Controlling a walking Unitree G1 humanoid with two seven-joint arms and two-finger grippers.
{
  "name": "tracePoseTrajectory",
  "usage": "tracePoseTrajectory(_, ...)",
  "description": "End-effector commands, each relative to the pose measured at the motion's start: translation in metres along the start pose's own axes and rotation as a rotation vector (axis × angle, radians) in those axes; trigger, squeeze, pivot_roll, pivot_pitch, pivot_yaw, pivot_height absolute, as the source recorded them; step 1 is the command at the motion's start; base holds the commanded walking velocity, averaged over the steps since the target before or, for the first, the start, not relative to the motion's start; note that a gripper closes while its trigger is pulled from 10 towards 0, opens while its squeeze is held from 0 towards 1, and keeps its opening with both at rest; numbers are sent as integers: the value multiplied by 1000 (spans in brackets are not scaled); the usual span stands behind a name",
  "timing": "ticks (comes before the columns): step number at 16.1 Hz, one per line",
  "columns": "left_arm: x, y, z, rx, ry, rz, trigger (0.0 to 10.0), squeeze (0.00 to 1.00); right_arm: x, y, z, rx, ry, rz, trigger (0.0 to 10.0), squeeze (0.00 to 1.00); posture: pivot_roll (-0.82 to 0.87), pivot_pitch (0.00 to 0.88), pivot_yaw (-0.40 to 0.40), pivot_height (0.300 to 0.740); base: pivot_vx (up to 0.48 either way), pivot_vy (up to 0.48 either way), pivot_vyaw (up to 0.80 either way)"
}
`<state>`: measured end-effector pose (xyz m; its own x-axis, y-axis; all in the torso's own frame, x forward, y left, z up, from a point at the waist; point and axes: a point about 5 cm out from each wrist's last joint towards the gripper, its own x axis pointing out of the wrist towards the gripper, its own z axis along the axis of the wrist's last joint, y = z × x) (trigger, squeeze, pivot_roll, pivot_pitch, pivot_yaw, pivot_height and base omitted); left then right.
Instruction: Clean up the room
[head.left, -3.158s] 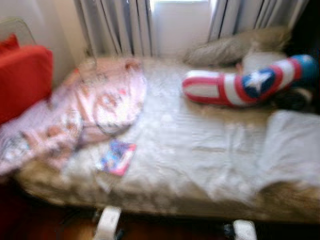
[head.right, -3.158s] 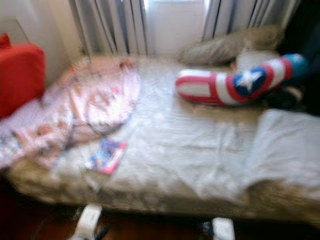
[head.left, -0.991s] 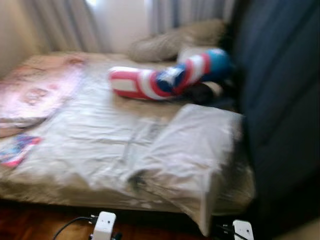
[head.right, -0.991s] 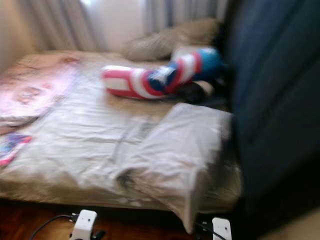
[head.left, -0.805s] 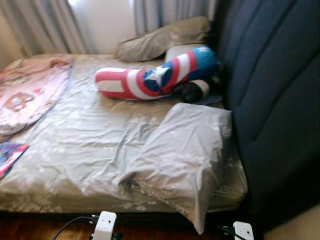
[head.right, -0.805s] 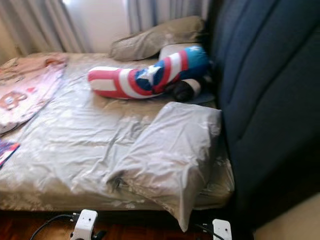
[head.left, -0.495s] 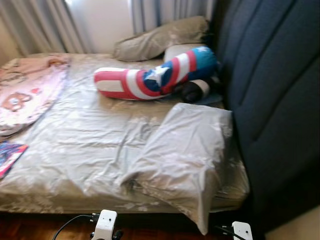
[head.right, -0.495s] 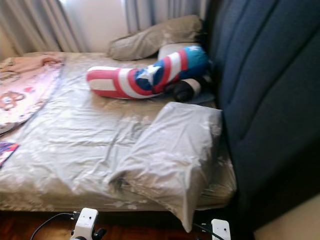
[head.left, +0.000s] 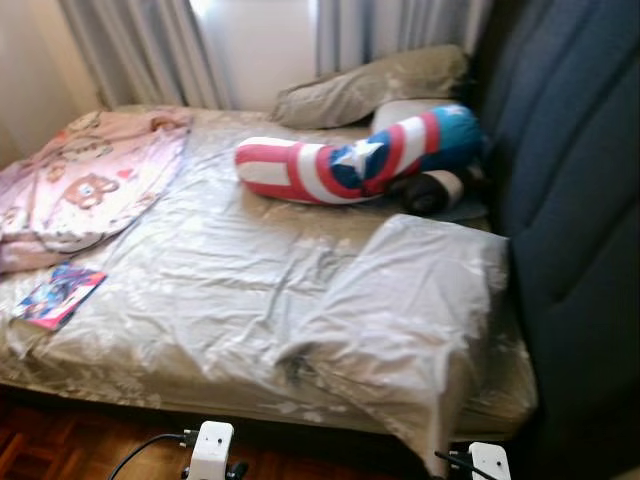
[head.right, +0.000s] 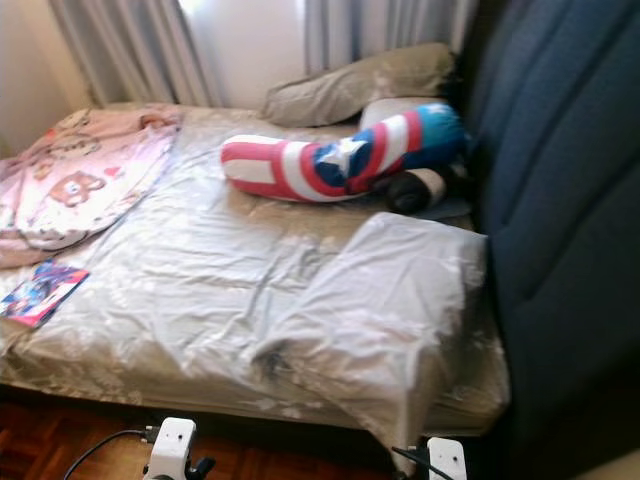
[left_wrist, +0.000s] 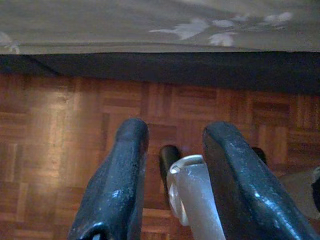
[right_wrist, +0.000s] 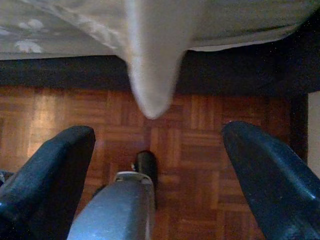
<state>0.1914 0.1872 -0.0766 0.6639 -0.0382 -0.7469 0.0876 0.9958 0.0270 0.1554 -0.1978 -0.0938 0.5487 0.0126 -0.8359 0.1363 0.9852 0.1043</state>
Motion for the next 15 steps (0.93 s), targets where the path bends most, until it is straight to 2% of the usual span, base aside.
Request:
tracePoseTrajectory(1, -1, 3, -2, 11, 13, 9, 10000, 0, 1, 4, -1, 7, 4, 8, 10000, 0, 8, 0, 5, 740, 0, 0, 0)
tracePoseTrajectory(4, -1, 3, -3, 4, 8, 2, 10000, 0, 0, 3, -1, 12, 1, 6, 10000, 0, 9, 0, 5, 740, 0, 0, 0)
tracePoseTrajectory(9, -2, 5, -4, 4, 8, 2, 10000, 0, 0, 4, -2, 4, 7, 13, 10000, 0, 11, 0, 4, 740, 0, 0, -703)
tracePoseTrajectory(15, -1, 3, -1, 3, 2, 3, 10000, 0, 0, 4, 0, 17, -7, 9, 10000, 0, 12, 0, 4, 740, 0, 0, 0)
